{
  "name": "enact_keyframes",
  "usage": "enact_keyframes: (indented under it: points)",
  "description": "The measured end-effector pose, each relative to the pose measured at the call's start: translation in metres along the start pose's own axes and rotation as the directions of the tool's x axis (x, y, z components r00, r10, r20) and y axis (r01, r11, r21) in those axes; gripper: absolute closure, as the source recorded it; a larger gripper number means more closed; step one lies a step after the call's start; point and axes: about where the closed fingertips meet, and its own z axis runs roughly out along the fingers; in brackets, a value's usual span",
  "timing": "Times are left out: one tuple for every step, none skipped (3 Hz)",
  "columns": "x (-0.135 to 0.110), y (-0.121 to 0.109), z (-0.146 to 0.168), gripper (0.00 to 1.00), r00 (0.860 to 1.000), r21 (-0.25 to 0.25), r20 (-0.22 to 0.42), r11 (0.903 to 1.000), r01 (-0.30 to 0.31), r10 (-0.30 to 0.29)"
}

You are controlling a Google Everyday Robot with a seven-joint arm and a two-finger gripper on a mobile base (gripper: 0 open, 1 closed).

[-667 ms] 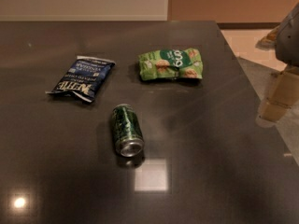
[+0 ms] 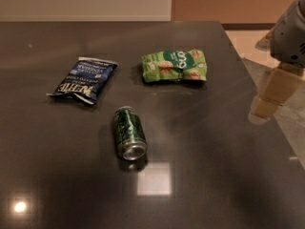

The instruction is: Place green can upright

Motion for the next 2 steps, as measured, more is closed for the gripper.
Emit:
enact_keyframes:
  points:
    - [-0.036,-0.015,0.026,0.0,0.995,-0.04,0.014,0.9945,-0.096,0.097]
    - [-0.077,-0.029,0.055,0.0,0.977,-0.081,0.021,0.9739,-0.212,0.214]
